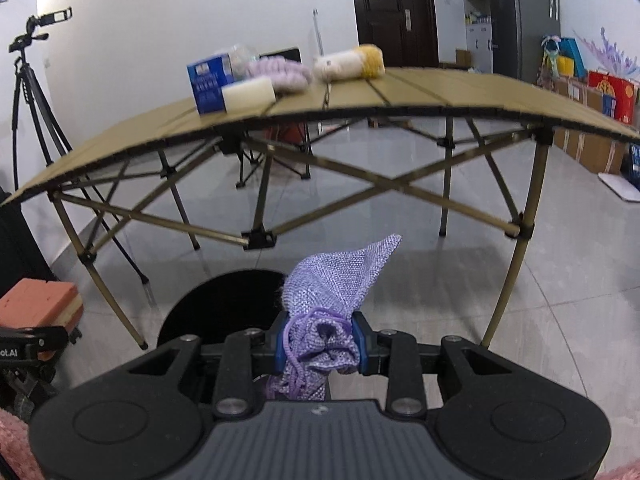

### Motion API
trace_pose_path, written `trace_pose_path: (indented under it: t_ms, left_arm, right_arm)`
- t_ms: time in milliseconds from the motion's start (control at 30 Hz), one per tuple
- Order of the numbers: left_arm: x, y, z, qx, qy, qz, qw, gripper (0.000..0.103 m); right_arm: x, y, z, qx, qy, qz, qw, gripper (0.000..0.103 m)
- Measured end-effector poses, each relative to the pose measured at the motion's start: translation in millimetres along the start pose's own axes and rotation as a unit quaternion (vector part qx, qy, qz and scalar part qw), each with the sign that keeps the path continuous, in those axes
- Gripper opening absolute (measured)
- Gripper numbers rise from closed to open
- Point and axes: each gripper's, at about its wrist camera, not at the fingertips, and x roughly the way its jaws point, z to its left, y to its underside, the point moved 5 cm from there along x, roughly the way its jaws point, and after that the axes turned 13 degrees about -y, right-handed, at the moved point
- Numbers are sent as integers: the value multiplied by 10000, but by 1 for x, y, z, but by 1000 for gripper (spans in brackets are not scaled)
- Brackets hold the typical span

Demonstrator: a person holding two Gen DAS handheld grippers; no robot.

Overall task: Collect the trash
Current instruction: 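Lift both held items off the table and carry them down toward the black bin, then open the left tool over the black bin to drop the pink sponge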

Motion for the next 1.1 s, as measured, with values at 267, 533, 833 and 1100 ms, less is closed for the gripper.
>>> trace_pose_path:
  t_ms: [267,533,833,1100]
  left_arm:
    - [20,-4,-11,116,65,287,9995,98]
    - [38,-14,-29,201,114,572,9981,98]
    - [49,-30,-61,329,350,668,9966,98]
    - [59,-38,-89,409,573,809,9942,98]
  right_arm:
    - [23,6,-13,185,83,263,9994,30]
    - [42,13,-31,389,196,471,9979,30]
    - [54,15,-43,505,276,568,9967,30]
    - [63,22,-60,673,396,659,9948,30]
